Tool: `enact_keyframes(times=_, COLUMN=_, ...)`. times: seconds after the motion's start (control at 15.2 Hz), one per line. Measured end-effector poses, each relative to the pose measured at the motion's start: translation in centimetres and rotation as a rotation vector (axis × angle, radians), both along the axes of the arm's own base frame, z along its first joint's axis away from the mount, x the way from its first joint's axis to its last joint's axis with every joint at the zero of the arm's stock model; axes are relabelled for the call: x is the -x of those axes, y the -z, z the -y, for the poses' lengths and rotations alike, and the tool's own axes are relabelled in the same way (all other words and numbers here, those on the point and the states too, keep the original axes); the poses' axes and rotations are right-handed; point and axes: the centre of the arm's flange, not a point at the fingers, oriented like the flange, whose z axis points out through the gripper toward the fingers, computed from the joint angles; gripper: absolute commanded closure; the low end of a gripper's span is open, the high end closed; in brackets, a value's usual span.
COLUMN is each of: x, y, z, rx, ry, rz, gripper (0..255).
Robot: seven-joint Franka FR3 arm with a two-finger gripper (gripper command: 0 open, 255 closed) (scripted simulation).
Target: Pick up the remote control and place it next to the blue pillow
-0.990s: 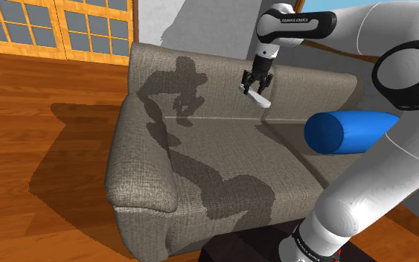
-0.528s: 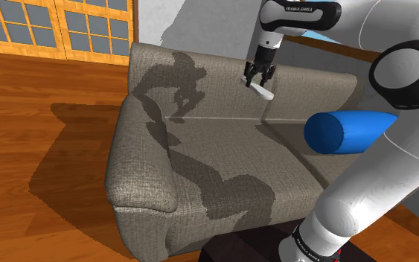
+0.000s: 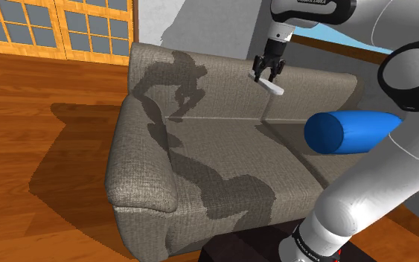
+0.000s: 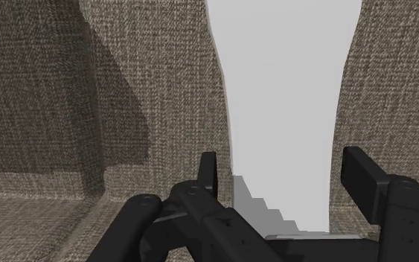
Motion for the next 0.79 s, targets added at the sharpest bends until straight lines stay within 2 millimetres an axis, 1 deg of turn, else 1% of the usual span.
enact_keyframes(times=0.2, x=3.2, y=-0.2, z=1.8, rx=0.0, ry=0.001, rz=0.0, gripper=255)
enact_keyframes(times=0.26, x=4.6, y=-0.2, z=2.3, rx=0.0, ry=0.001, rz=0.0, gripper=255)
enact_keyframes(times=0.46, x=8.0, y=-0.1, z=4.2, rx=0.0, ry=0.001, rz=0.0, gripper=255)
enact_keyframes(times=0.79, x=14.0, y=-0.4, z=6.9, rx=0.0, ry=0.001, rz=0.0, gripper=255)
